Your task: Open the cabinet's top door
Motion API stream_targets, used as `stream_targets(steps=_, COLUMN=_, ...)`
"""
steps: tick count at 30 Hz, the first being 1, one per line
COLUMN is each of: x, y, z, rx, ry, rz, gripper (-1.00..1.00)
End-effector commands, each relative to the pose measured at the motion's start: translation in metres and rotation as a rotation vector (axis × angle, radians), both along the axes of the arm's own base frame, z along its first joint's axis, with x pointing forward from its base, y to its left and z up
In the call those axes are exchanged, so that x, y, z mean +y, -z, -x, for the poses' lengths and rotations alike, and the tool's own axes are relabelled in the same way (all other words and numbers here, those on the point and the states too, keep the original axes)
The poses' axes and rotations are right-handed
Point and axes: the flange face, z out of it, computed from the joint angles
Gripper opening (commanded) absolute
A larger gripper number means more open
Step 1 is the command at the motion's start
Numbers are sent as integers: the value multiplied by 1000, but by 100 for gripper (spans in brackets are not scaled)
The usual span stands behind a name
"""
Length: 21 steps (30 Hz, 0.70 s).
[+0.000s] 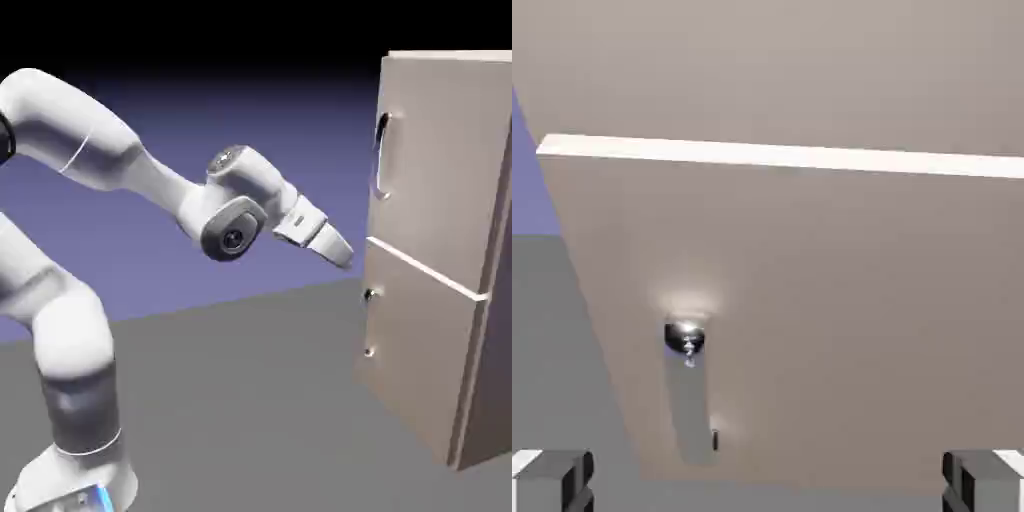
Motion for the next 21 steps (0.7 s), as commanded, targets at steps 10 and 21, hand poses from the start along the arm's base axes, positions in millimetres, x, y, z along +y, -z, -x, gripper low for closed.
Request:
stream_targets(steps=10, x=-27, y=-74, z=25, rx=-150, ry=143, rz=-83, gripper=0)
stream_targets(steps=21, x=-17, y=-130, z=53, rx=-331, ry=207, rz=-137, gripper=0)
